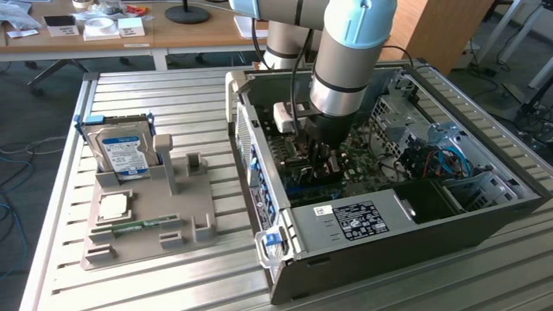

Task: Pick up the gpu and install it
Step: 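Insert the gpu into the slot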

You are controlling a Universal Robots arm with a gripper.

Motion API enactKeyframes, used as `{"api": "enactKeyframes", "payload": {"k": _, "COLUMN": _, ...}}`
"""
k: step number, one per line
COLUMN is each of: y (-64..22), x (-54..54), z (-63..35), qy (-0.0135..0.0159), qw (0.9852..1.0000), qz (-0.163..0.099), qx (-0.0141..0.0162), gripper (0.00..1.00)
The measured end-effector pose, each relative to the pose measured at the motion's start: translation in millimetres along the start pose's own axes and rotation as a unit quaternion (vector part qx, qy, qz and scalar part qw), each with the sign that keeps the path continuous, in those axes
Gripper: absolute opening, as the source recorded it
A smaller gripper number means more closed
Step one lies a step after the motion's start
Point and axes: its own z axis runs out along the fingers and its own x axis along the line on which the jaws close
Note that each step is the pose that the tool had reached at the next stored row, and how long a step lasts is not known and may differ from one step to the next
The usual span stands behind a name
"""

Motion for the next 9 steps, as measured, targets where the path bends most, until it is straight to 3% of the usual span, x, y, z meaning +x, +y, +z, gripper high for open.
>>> {"api": "enactKeyframes", "payload": {"k": 9, "y": 0.0, "x": 0.0, "z": 0.0, "qy": 0.0, "qw": 1.0, "qz": 0.0, "qx": 0.0, "gripper": 0.27}}
